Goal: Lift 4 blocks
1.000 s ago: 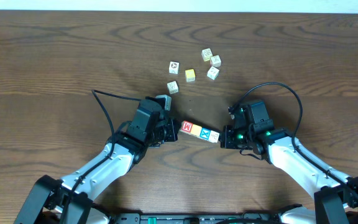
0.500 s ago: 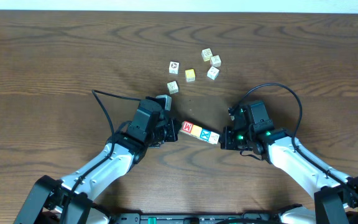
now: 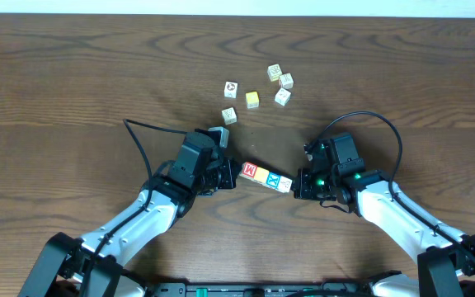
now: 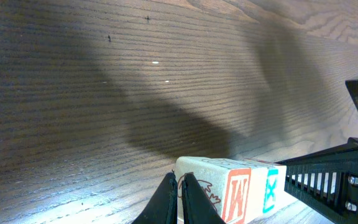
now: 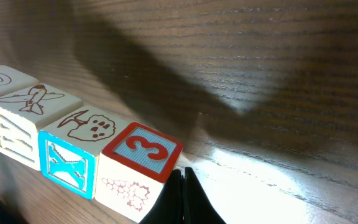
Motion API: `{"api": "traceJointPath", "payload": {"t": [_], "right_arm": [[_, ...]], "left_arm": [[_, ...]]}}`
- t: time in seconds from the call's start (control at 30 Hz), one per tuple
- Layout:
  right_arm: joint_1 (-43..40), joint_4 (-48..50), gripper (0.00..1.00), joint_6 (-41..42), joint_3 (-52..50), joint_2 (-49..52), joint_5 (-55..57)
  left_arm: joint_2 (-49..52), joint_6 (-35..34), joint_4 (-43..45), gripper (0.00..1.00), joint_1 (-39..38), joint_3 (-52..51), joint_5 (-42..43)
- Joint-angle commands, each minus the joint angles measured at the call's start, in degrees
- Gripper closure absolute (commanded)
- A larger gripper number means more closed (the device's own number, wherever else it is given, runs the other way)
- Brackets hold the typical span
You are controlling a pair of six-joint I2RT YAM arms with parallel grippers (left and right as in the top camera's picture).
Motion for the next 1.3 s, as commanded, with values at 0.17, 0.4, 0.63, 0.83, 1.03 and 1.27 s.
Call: {"api": "traceJointPath", "payload": {"t": [0.17, 0.4, 0.63, 0.83, 1.03, 1.27], "right_arm": [[0.15, 2.25, 0.99, -0.68, 3.87, -0.83, -10.97], [-0.02, 2.19, 0.99, -0.68, 5.07, -0.83, -10.99], [0.0, 1.66, 0.99, -0.74, 5.31, -0.83, -11.02], [-0.02, 1.16, 0.99, -1.09, 5.31, -0.83, -10.99], [-0.02, 1.16, 0.99, -1.09, 5.33, -0.83, -10.99], [0.0, 1.07, 0.99, -1.11, 6.16, -0.83, -11.04]], "left_arm": [[-0.24, 0.57, 0.15, 0.93, -2.12, 1.64, 9.38], [-0.24, 0.57, 0.17, 0.93, -2.12, 1.64, 9.38], [-0.24, 0.57, 0.22, 0.93, -2.12, 1.66, 9.35], [-0.26, 0.57, 0.42, 0.93, -2.12, 1.66, 9.38], [-0.26, 0.55, 0.42, 0.93, -2.12, 1.66, 9.38], [-0.26, 0.55, 0.39, 0.93, -2.12, 1.66, 9.38]]}}
